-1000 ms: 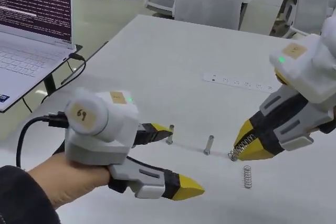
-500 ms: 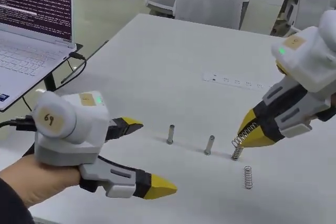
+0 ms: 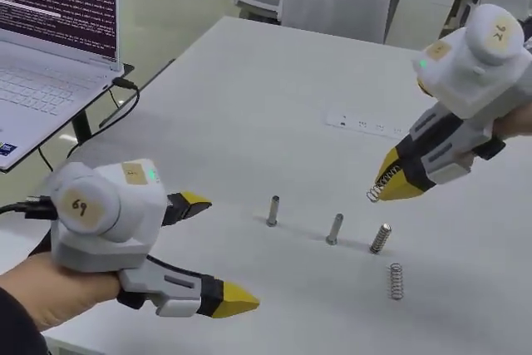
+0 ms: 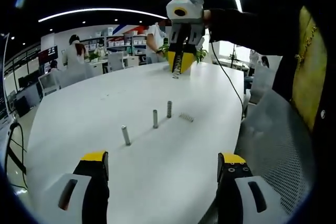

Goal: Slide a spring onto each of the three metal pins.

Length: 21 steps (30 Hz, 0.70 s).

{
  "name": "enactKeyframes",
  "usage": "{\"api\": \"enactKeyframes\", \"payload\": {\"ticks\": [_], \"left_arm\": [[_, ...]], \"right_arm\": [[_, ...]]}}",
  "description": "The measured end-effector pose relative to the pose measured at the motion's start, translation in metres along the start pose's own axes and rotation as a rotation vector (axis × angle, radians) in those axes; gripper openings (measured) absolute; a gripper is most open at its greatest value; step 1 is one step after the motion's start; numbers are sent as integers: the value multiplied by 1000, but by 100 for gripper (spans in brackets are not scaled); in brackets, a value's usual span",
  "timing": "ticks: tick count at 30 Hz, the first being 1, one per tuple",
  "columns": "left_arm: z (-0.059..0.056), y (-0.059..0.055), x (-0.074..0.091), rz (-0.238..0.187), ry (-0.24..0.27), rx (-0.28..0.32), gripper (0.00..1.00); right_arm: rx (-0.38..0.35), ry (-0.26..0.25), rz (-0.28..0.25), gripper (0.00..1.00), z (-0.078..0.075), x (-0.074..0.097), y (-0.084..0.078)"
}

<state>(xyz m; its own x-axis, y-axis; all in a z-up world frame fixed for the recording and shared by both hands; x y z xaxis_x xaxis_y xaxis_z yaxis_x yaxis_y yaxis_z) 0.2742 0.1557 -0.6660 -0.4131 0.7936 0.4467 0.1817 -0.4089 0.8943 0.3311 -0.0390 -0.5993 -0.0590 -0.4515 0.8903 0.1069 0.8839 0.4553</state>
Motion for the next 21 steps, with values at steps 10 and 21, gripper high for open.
{"api": "enactKeyframes", "payload": {"ticks": [10,21], "left_arm": [[5,-3,-1,2,8,2,81],[7,-3,0,-5,9,5,80]], "right_arm": [[-20,4,34,8,-27,-24,0],[-1,16,148,8,-32,-50,-9]]}}
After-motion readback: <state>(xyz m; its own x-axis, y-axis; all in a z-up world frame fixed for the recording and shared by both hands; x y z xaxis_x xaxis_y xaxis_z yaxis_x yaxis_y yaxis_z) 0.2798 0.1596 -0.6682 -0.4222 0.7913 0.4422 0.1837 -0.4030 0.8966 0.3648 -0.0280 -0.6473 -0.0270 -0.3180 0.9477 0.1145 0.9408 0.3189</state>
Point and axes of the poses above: the centre of the closed fingertips' face, and the gripper's own axes: x roughly backward along the fingers, z roughly to its left, y roughly out of its top, the point moved 4 cm from there along x, roughly backward along the fingers, and after that the axes turned 2 degrees about -x, right-handed, at the moved point
